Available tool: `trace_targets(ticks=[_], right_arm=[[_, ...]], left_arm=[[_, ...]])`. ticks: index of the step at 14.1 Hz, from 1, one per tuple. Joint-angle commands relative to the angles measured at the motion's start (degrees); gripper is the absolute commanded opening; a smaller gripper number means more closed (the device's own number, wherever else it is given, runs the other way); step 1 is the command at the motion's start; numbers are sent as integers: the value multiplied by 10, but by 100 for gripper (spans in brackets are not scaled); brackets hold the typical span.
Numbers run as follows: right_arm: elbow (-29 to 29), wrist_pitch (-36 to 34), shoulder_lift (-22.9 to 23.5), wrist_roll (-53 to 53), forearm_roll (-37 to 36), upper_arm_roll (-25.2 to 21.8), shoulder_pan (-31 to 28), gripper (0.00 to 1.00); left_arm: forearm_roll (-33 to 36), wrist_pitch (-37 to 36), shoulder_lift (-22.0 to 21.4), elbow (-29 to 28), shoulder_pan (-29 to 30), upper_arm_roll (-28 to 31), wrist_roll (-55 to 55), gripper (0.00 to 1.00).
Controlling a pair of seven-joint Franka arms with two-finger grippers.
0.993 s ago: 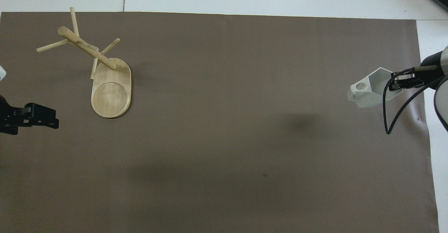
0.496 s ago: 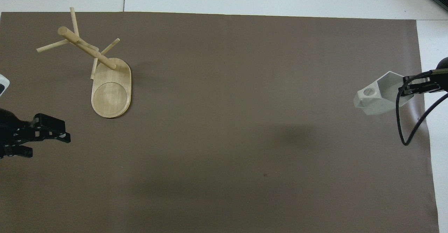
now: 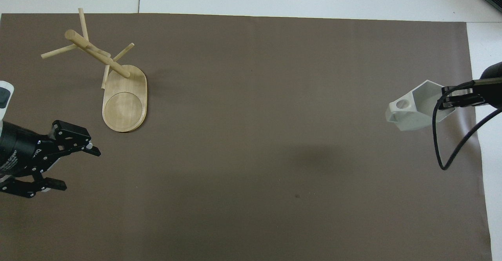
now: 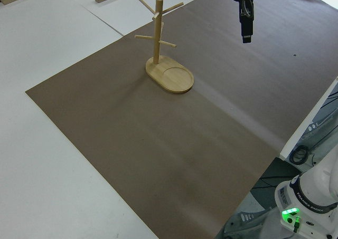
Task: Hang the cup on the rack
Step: 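Carry the cup toward the left gripper while the left gripper opens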
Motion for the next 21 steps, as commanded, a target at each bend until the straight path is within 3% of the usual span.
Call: trace_targets(ticks=[1,6,10,18,21], right_arm=[[6,-14,-3,56,72,6,-3,0],[6,-6,-10,84,162,15,-3,0],[4,12,-11,100,174,76,-3,0],[-4,46,-14,180,177,168,-3,0],[-30,80,-29,199,228,174,-3,0]], left_arm=[[-53,11,-9,-23,3,5,-85,100],[-141,50,7,-44,3,5,-203,100],[-223,68,17,-44,13,5,-273,100],[-376,89,35,-81,33,5,-298,100],[-434,119,45,-90,28,4,-307,100]])
